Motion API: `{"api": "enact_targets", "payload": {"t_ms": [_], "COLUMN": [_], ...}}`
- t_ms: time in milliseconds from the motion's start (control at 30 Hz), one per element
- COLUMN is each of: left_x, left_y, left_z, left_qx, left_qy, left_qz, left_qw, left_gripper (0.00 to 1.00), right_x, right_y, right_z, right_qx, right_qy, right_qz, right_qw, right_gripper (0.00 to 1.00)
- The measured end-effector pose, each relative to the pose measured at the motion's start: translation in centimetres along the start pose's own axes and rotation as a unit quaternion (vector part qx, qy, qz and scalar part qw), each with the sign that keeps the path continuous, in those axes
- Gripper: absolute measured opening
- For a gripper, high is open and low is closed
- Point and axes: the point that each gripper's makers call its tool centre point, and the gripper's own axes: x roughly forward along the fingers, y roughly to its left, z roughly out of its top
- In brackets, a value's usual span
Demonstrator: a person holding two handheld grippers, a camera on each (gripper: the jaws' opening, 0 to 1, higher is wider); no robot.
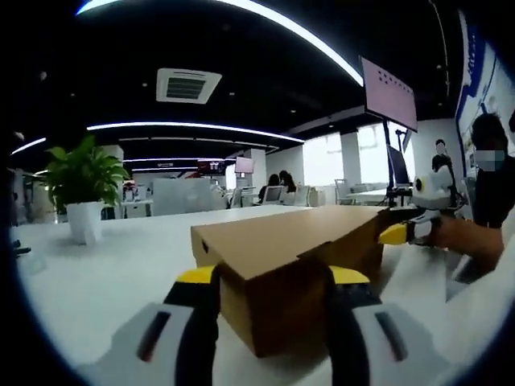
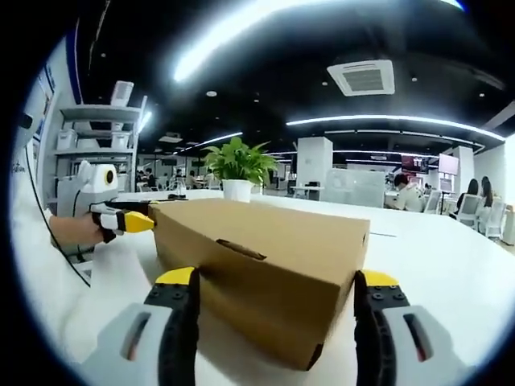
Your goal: Operate the shoe box by opening the lid, removing the specified soft item, and placing it in the target area until the item is outside and the box remains undamaged.
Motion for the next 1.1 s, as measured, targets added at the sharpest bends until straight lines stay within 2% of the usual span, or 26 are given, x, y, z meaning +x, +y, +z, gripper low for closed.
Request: {"api": "enact_targets", "payload": {"t_ms": [133, 333, 500, 567, 633, 833, 900, 1000, 1100], "left_x": [0.0, -0.2, -0.2, -0.2, -0.2, -0.4, -0.8, -1.1, -1.4], "left_y": [0.0, 0.4, 0.4, 0.4, 0.4, 0.4, 0.5, 0.6, 0.7], "left_z": [0.0, 0.0, 0.0, -0.1, 0.0, -0.3, -0.8, -0.5, -0.1], "left_qx": [0.001, -0.002, -0.002, -0.015, -0.014, -0.012, 0.026, 0.014, 0.020], "left_qy": [0.000, -0.010, -0.016, -0.007, -0.002, 0.004, 0.026, 0.032, 0.032], "left_qz": [-0.001, -0.009, -0.011, -0.010, -0.009, -0.007, -0.015, -0.033, -0.040], "left_qw": [1.0000, 0.9999, 0.9998, 0.9998, 0.9999, 0.9999, 0.9992, 0.9988, 0.9985], "left_gripper": [0.54, 0.53, 0.53, 0.53, 0.53, 0.50, 0.47, 0.45, 0.43], "right_x": [-0.2, -0.3, -0.7, -0.9, -0.9, -0.8, -0.8, -0.9, -1.2], "right_y": [0.2, 0.2, -0.1, -0.2, -0.3, -0.4, -0.4, -0.5, -0.5], "right_z": [0.0, -0.2, -0.4, -0.3, 0.1, 0.0, 0.0, 0.1, 0.5], "right_qx": [-0.002, -0.007, -0.015, -0.001, 0.032, 0.025, 0.024, 0.016, 0.007], "right_qy": [-0.004, 0.009, -0.001, -0.010, -0.022, -0.019, -0.016, -0.002, 0.000], "right_qz": [-0.005, -0.007, 0.002, 0.011, 0.017, 0.013, 0.014, 0.016, 0.021], "right_qw": [1.0000, 0.9999, 0.9999, 0.9999, 0.9991, 0.9994, 0.9995, 0.9997, 0.9997], "right_gripper": [0.79, 0.78, 0.74, 0.73, 0.72, 0.72, 0.72, 0.71, 0.68]}}
